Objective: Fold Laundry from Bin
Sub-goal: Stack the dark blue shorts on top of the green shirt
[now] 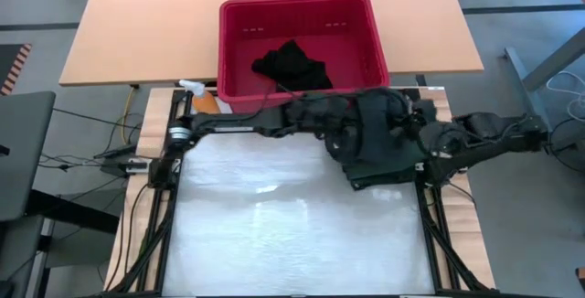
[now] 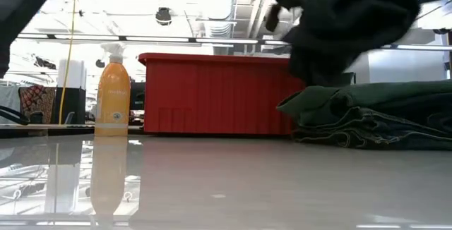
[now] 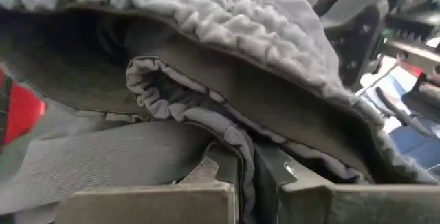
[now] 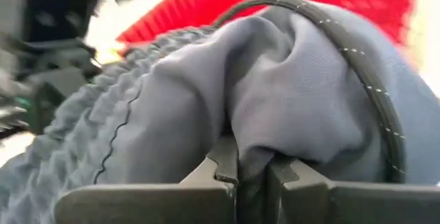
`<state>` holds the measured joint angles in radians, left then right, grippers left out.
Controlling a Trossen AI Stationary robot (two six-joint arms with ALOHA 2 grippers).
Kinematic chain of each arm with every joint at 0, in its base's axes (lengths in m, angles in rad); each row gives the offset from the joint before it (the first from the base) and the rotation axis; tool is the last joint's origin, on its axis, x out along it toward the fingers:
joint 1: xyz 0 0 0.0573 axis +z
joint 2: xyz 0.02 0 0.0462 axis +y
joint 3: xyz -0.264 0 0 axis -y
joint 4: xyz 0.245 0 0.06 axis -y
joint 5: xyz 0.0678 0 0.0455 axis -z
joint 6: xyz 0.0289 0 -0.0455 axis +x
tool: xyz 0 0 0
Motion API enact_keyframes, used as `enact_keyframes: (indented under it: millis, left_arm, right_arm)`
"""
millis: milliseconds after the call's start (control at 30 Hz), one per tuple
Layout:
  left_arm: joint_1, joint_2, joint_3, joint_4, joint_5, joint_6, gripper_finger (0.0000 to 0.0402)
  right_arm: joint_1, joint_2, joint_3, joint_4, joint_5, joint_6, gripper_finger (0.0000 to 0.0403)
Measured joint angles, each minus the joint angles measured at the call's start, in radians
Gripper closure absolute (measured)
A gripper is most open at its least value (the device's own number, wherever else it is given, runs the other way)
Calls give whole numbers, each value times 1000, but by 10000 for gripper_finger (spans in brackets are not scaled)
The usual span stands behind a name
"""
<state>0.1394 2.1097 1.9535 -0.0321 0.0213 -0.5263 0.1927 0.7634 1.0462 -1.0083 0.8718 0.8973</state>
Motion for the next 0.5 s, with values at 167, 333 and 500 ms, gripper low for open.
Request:
enact_keyframes:
  millis: [167, 333, 500]
  left_arm:
    - [6, 167, 158, -67, 19, -30, 401]
    - [15, 278, 285, -206, 30, -68, 401]
    - [9, 285, 297, -294, -3, -69, 401]
  right_arm:
    - [-33, -26, -23, -268, -33, 124, 363]
    - [-91, -32, -119, -310, -76, 129, 363]
    - [-161, -31, -221, -311, -138, 126, 356]
